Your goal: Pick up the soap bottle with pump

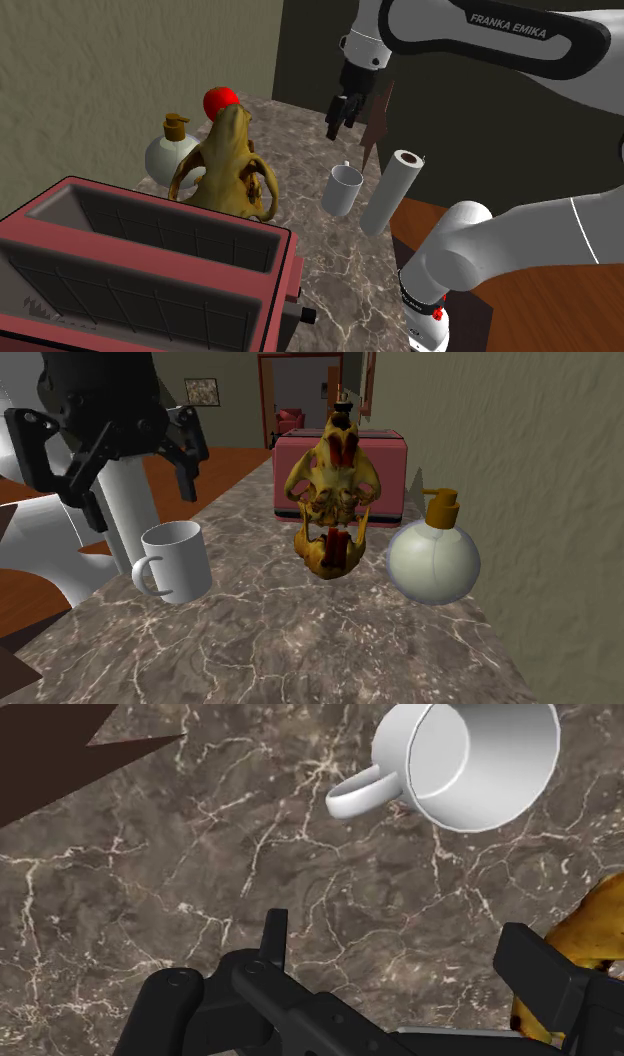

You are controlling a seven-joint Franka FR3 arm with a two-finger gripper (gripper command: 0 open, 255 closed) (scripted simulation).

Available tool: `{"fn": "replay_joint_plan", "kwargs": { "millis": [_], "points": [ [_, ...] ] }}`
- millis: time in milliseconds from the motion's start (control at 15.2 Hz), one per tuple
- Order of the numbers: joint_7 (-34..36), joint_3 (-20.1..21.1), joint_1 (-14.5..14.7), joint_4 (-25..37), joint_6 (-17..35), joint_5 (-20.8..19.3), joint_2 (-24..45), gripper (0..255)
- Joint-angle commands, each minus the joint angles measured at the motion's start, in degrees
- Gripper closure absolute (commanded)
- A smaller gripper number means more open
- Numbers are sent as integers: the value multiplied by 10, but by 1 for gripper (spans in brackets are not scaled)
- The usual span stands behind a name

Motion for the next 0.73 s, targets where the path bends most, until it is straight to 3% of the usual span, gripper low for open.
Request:
{"fn": "replay_joint_plan", "kwargs": {
  "millis": [0, 660],
  "points": [
    [24, 21, 6, 23, 12, 9, 32, 0],
    [138, 112, 22, 178, 44, 10, 208, 0]
  ]
}}
